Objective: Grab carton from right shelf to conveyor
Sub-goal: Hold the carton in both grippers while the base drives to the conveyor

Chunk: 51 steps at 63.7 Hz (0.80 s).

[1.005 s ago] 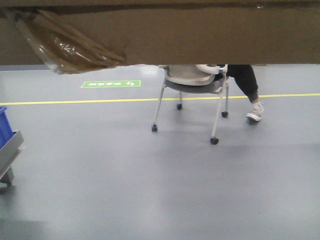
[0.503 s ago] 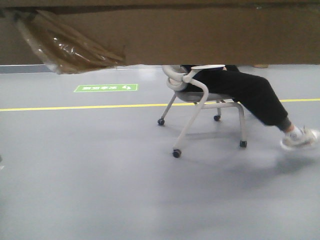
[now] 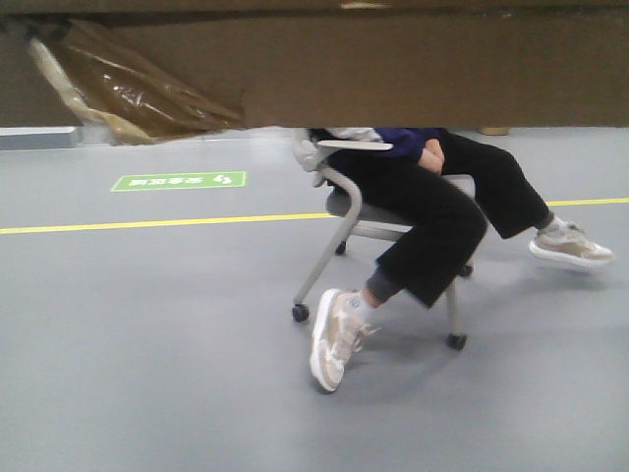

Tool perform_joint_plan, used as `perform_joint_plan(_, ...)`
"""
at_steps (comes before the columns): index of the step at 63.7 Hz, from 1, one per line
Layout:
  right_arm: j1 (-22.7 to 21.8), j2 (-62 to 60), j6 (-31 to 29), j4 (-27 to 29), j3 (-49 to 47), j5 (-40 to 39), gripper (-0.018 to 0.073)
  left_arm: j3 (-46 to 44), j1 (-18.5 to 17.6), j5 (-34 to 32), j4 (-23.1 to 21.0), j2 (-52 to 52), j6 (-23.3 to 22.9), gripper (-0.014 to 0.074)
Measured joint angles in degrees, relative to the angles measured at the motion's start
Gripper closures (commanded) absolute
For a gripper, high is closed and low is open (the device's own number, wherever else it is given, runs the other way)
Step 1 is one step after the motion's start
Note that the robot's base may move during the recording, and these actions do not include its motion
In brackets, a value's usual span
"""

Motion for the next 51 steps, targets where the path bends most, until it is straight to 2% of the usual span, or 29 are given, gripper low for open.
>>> perform_joint_plan(51, 0.0, 0.5, 0.0, 0.1, 0.0, -1.3, 0.0626, 0.0, 0.0, -0.1, 1.0, 0.0, 0.0, 0.0614)
